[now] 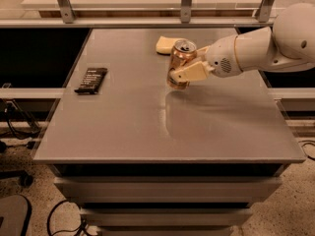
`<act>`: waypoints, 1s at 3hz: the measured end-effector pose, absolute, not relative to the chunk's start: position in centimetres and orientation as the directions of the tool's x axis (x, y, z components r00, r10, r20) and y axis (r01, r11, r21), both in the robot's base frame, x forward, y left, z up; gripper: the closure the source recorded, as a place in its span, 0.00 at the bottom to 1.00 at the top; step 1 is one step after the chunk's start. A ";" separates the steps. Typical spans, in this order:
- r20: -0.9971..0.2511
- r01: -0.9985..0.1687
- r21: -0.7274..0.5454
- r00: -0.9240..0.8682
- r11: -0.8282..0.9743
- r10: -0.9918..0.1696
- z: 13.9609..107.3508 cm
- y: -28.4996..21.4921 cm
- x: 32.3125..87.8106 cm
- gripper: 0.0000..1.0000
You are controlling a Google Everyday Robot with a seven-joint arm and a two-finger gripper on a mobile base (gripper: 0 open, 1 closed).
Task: Move orange can near rxbar chocolate
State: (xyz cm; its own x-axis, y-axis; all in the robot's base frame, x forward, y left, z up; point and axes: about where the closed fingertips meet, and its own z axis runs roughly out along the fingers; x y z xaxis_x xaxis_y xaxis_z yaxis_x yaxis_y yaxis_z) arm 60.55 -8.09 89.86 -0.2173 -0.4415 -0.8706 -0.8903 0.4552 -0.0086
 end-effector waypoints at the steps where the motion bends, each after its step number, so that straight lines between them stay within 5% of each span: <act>1: -0.911 -0.912 -0.039 -0.135 0.408 -0.390 93.0 -5.6 61.2 1.00; 3: -0.904 -0.951 -0.026 -0.109 0.308 -0.413 92.2 -1.8 61.7 1.00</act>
Offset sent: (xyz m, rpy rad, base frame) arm 0.0056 0.0209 0.0252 0.0573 -0.0532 0.0453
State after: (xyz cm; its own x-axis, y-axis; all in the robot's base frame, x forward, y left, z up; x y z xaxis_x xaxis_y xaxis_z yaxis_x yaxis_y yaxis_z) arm 61.70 -1.83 92.17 -0.1094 -0.4126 -0.9043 -0.9510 0.3083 -0.0256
